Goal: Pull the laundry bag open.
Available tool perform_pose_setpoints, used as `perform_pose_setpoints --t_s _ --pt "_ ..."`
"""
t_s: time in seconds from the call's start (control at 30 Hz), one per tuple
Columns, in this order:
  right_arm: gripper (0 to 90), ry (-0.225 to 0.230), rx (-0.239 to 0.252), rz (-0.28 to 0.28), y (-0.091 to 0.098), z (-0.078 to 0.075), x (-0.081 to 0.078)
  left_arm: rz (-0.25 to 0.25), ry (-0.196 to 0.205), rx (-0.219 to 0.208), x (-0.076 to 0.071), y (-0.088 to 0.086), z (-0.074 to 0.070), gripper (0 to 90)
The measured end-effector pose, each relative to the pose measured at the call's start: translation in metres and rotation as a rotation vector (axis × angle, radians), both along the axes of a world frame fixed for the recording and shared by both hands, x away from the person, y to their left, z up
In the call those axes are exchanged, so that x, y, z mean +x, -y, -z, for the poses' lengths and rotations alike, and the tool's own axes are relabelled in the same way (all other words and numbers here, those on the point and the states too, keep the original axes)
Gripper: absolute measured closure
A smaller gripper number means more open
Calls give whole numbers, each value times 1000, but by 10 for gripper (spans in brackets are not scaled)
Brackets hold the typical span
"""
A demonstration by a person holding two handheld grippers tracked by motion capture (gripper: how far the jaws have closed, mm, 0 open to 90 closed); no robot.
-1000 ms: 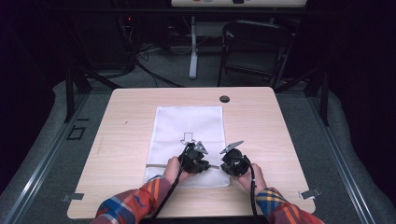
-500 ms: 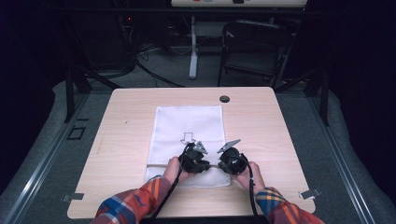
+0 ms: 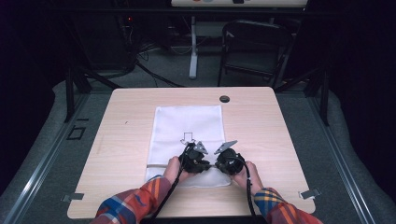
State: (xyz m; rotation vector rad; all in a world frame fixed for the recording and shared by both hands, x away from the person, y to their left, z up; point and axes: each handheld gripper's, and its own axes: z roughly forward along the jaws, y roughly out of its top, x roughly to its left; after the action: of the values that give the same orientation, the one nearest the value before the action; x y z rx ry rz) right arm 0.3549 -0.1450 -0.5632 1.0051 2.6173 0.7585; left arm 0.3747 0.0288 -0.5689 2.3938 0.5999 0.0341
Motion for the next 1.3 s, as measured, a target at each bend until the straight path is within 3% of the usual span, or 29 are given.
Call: perform_pose_setpoints --t_s 0.13,1.3 --pt "900 9 -21 1 -2 -1 -1 6 -3 12 1 -1 -1 812" --pt "900 -2 -20 7 -1 -1 1 -44 -42 21 4 -30 -5 811"
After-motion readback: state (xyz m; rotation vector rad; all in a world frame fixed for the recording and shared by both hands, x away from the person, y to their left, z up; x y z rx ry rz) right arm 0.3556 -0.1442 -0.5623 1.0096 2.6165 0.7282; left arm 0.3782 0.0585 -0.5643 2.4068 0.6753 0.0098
